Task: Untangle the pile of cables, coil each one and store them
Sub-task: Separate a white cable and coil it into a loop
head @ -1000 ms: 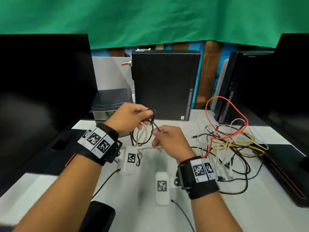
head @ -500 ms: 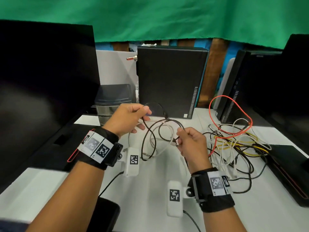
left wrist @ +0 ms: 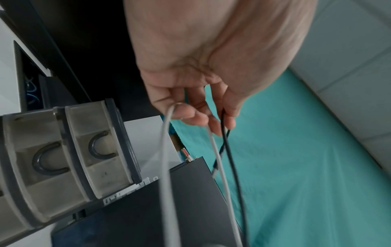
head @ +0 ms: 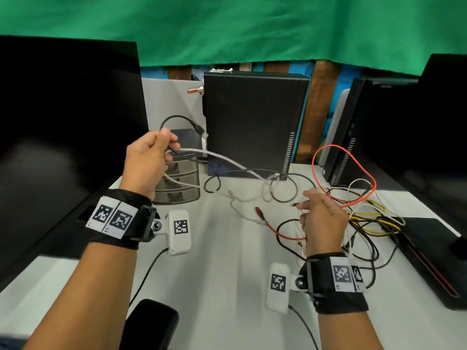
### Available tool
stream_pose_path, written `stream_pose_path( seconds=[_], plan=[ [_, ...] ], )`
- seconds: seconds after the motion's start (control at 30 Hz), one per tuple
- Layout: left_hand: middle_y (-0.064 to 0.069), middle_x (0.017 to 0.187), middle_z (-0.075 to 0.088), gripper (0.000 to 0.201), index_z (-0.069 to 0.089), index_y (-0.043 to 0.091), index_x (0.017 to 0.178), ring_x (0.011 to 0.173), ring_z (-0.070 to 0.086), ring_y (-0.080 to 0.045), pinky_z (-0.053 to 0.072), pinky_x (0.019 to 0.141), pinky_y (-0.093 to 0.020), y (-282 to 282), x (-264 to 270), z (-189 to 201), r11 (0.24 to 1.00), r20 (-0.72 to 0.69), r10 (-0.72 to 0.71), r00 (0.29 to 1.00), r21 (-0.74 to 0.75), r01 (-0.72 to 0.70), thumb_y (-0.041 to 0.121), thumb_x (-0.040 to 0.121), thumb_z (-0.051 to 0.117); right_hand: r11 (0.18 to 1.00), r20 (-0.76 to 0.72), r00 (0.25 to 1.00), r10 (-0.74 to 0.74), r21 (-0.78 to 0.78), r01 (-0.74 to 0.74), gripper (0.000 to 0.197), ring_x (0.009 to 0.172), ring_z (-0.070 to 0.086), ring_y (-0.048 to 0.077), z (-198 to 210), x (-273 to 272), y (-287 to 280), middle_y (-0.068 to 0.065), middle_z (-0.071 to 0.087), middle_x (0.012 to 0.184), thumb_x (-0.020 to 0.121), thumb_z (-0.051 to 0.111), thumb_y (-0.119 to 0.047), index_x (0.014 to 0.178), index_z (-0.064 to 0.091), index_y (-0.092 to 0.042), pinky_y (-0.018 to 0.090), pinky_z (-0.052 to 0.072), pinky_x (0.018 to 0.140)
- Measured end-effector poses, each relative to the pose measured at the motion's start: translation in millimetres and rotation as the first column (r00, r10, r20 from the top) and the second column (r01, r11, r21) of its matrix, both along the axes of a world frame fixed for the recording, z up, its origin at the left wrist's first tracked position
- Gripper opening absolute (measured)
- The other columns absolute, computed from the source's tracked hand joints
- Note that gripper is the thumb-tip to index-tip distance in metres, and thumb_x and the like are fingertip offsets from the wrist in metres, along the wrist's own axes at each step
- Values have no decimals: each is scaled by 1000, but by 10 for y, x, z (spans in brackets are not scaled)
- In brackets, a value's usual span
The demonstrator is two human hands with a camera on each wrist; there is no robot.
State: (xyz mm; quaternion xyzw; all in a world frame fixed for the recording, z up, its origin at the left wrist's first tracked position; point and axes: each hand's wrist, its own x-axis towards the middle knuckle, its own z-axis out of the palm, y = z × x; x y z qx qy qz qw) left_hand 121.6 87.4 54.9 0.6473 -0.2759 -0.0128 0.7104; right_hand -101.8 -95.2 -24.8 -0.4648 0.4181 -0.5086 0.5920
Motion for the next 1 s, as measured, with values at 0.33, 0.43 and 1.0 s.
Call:
stream_pose_path(
  seconds=[0.33, 0.43, 1.0],
  plan=[
    [5, 99, 73, 26, 67, 28, 106, 87, 73, -17, 57, 73, -30, 128, -67, 84, 999, -124, -34, 992, -42, 29, 38, 106, 43, 971, -34, 971, -235, 33, 236, 18, 77, 69, 21, -78, -315, -263, 3, 72, 89, 95, 55, -11, 101, 71, -15, 33, 55, 67],
    [2, 98, 74, 26, 66, 27, 109, 87, 75, -20, 59, 73, -31, 37, -198, 110, 995, -121, -89, 989, -44, 84, 36, 106, 42, 978, -246, 951, -188, -136, 158, 29, 104, 63, 21, -84, -259, -164, 0, 65, 116, 96, 62, -19, 125, 61, -18, 32, 49, 83],
    [2, 108, 75, 28, 64, 28, 122, 97, 74, -17, 60, 84, -31, -173, -751, 218, 920, -3, -390, 921, 33, 390, 36, 104, 44, 619, -587, 632, 506, -264, -740, 30, 58, 57, 6, 132, 420, 769, 3, 71, 70, 99, 61, -36, 81, 71, -14, 32, 49, 67]
  ],
)
